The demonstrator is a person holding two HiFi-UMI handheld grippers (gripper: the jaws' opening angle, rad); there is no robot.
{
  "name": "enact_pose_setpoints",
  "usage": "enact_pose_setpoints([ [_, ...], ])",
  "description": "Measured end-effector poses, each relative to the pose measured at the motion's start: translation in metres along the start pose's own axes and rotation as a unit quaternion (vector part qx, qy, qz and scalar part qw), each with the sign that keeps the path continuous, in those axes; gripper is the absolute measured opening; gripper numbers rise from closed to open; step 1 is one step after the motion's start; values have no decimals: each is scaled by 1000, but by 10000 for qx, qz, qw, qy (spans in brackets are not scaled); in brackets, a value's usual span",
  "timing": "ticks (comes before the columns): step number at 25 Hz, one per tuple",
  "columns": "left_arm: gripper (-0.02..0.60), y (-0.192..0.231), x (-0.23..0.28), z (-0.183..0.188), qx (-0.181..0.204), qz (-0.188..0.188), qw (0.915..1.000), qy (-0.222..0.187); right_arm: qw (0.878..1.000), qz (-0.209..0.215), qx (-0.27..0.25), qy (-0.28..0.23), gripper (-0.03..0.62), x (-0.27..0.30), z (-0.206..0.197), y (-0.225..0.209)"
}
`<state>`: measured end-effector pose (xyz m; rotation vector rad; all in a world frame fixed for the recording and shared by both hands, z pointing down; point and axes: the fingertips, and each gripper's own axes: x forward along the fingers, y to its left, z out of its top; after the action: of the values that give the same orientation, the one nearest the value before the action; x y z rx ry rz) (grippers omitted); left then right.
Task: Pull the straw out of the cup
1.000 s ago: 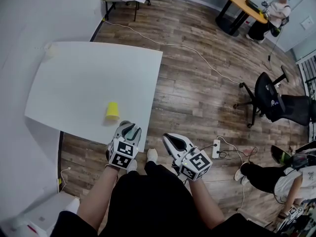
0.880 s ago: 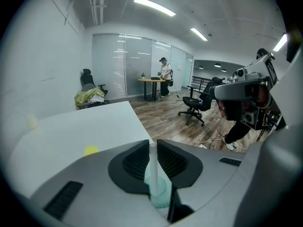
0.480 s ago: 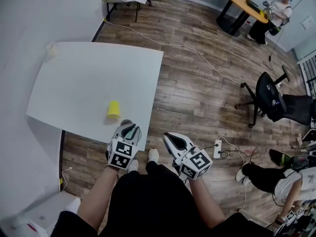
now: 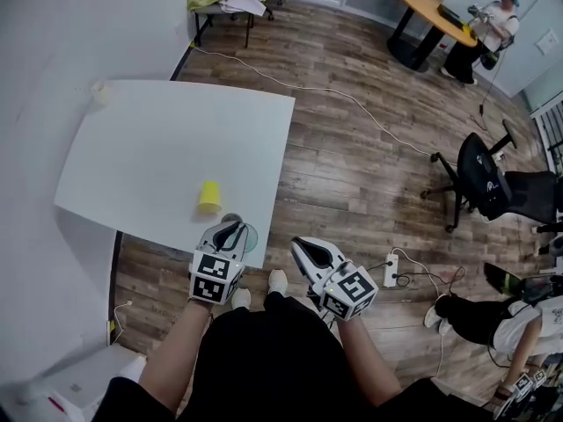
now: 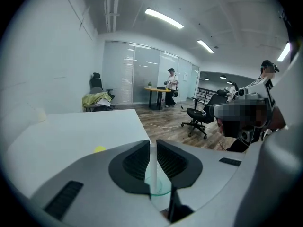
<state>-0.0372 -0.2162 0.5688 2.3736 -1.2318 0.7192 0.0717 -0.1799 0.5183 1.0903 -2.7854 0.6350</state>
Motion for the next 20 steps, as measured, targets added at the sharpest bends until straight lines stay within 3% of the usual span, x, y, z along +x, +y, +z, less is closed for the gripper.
enact_pose_setpoints([
  [20, 58, 17, -53, 49, -703, -22, 9921, -1043, 9997, 26, -232, -119, 23, 6, 16, 19],
])
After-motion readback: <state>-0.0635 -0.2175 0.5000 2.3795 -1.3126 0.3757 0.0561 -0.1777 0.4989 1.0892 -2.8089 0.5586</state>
